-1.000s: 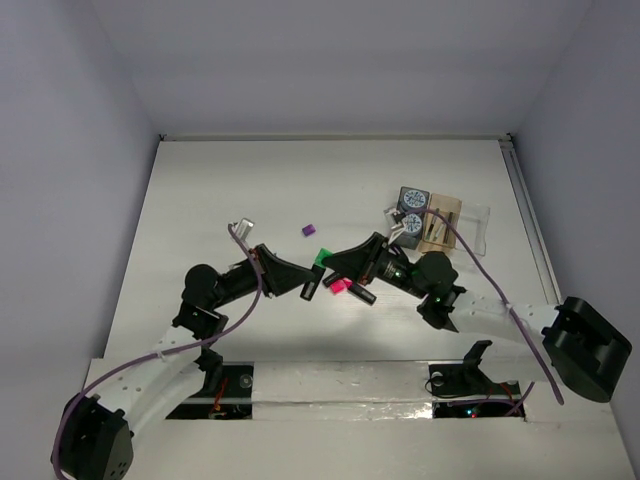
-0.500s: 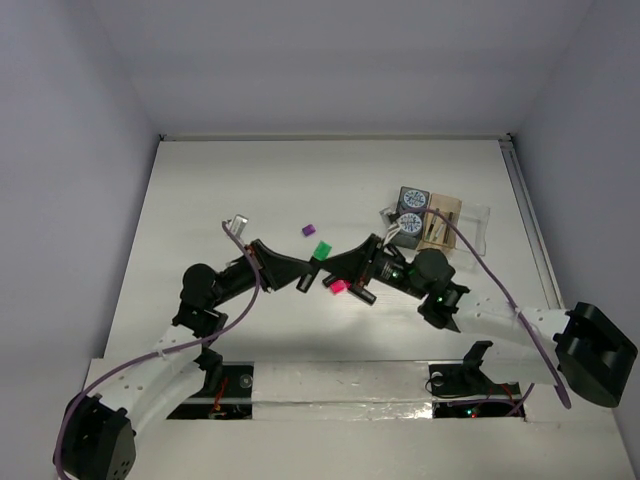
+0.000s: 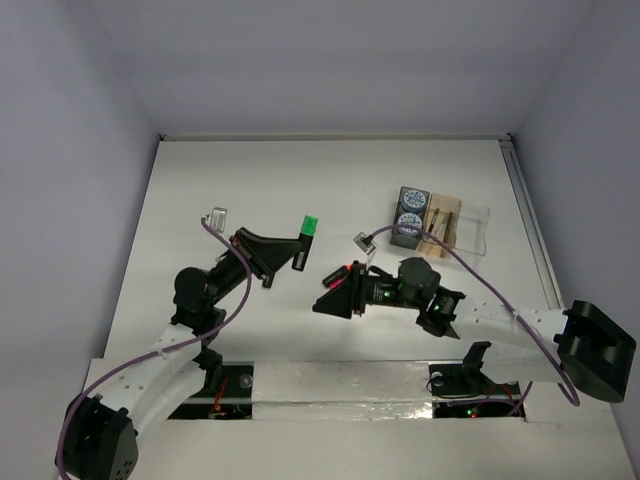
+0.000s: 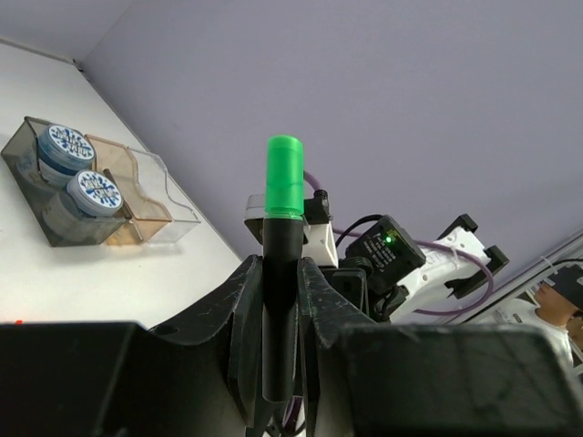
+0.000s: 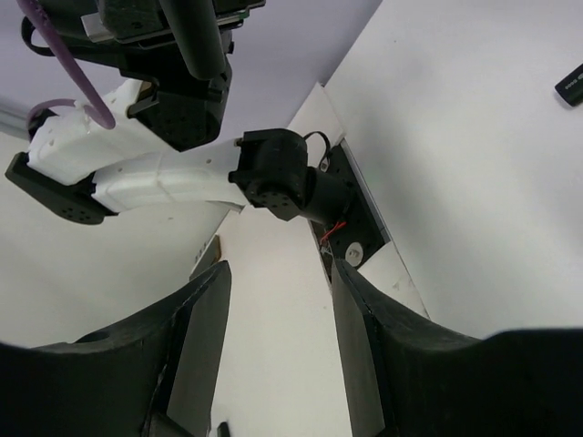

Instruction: Sort the stationery into containers

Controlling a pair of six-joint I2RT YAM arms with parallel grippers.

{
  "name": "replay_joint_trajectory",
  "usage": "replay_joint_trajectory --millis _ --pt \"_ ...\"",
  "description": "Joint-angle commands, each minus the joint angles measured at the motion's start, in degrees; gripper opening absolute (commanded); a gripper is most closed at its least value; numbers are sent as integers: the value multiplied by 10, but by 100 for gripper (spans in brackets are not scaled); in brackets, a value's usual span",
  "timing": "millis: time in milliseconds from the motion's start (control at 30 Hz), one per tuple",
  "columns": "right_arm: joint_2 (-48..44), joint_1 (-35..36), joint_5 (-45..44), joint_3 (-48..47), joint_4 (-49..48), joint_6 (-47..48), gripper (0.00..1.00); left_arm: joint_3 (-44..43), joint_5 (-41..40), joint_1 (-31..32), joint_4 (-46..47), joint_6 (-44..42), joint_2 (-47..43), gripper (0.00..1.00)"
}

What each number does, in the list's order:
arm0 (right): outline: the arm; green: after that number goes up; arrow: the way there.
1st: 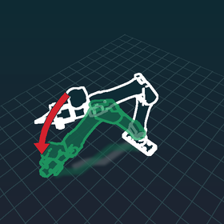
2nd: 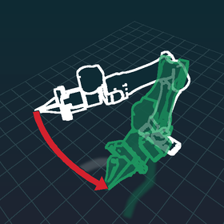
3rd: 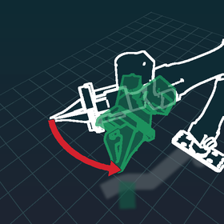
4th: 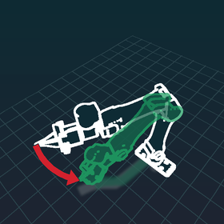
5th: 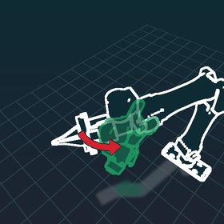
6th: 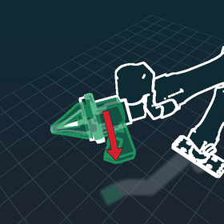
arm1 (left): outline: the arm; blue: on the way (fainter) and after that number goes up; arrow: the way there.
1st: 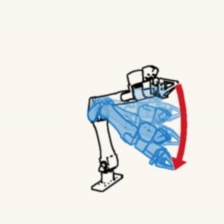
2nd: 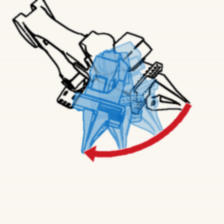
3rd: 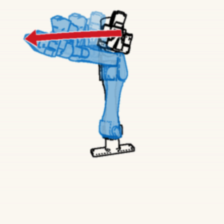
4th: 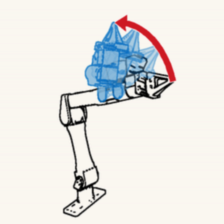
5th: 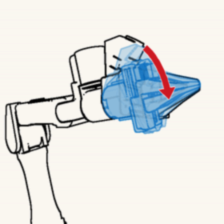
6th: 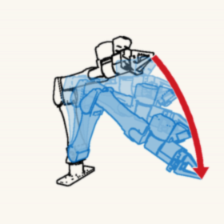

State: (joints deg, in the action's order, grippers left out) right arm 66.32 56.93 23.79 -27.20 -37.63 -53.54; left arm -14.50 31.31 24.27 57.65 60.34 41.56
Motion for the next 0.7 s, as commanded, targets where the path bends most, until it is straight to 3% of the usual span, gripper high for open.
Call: replay_joint_trajectory --millis 0,233,667 --pt "-25 -18 -9 -4 -13 28 55 -13 9 -2 48 10 -1 0" --pt "-76 -50 -44 -53 30 88 55 7 34 -2 54 26 5 0" --pt "2 -67 -61 -134 22 108 54 33 52 3 80 47 8 0"
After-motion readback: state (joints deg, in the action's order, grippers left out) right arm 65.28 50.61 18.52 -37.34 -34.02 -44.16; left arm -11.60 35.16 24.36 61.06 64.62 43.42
